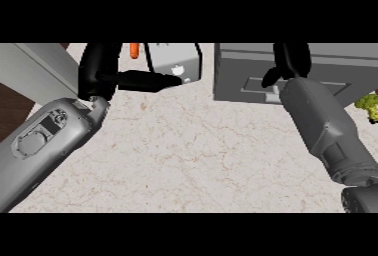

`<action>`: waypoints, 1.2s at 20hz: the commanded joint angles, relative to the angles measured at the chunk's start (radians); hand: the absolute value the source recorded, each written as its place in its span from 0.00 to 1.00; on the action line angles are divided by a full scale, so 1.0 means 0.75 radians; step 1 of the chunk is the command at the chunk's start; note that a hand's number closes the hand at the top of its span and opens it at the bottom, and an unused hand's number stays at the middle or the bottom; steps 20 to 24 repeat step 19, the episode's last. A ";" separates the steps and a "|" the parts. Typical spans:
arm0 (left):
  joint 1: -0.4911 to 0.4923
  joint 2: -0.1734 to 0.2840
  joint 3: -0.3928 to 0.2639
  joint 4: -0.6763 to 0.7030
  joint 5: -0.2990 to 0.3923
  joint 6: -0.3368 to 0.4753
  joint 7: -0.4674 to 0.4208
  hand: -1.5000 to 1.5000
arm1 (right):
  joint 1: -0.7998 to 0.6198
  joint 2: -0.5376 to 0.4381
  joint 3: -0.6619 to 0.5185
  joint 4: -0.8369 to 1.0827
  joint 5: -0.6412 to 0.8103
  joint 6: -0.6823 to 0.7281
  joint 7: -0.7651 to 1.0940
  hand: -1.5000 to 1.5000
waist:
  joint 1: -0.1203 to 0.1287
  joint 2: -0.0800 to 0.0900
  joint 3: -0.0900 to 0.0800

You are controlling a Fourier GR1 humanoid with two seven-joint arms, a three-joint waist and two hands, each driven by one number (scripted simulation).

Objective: Pick up the can, place it into the drawer and close the drawer

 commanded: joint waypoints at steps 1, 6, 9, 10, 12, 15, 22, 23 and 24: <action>0.029 0.002 -0.003 -0.061 -0.005 0.012 0.015 0.00 | -0.085 0.097 -0.150 -0.058 -0.197 0.007 -0.118 0.00 | 0.038 -0.006 0.004; 0.091 0.020 0.015 -0.061 -0.020 0.018 -0.022 0.00 | -0.101 0.116 -0.281 -0.075 -0.349 0.085 -0.245 0.00 | 0.019 -0.008 0.002; 0.125 0.014 0.004 -0.067 -0.037 0.021 -0.032 0.00 | -0.090 0.134 -0.353 -0.106 -0.447 0.126 -0.369 0.00 | -0.011 -0.015 0.002; 0.153 0.040 0.044 -0.073 -0.016 -0.001 -0.060 0.00 | -0.090 0.168 -0.378 -0.100 -0.476 0.124 -0.364 0.00 | 0.001 -0.012 0.000; 0.182 0.027 0.034 -0.054 -0.028 0.000 -0.080 0.00 | -0.134 0.184 -0.450 -0.118 -0.564 0.179 -0.370 0.00 | -0.014 -0.014 0.000; 0.200 0.041 0.034 -0.116 -0.036 0.017 -0.042 0.00 | -0.157 0.168 -0.516 -0.111 -0.650 0.285 -0.390 0.00 | -0.020 -0.024 -0.001; 0.264 0.043 0.063 -0.154 -0.050 0.010 -0.066 0.00 | -0.136 0.144 -0.545 -0.083 -0.690 0.305 -0.447 0.00 | -0.030 -0.018 -0.002; 0.264 0.043 0.063 -0.154 -0.050 0.010 -0.066 0.00 | -0.136 0.144 -0.545 -0.083 -0.690 0.305 -0.447 0.00 | -0.030 -0.018 -0.002; 0.264 0.043 0.063 -0.154 -0.050 0.010 -0.066 0.00 | -0.136 0.144 -0.545 -0.083 -0.690 0.305 -0.447 0.00 | -0.030 -0.018 -0.002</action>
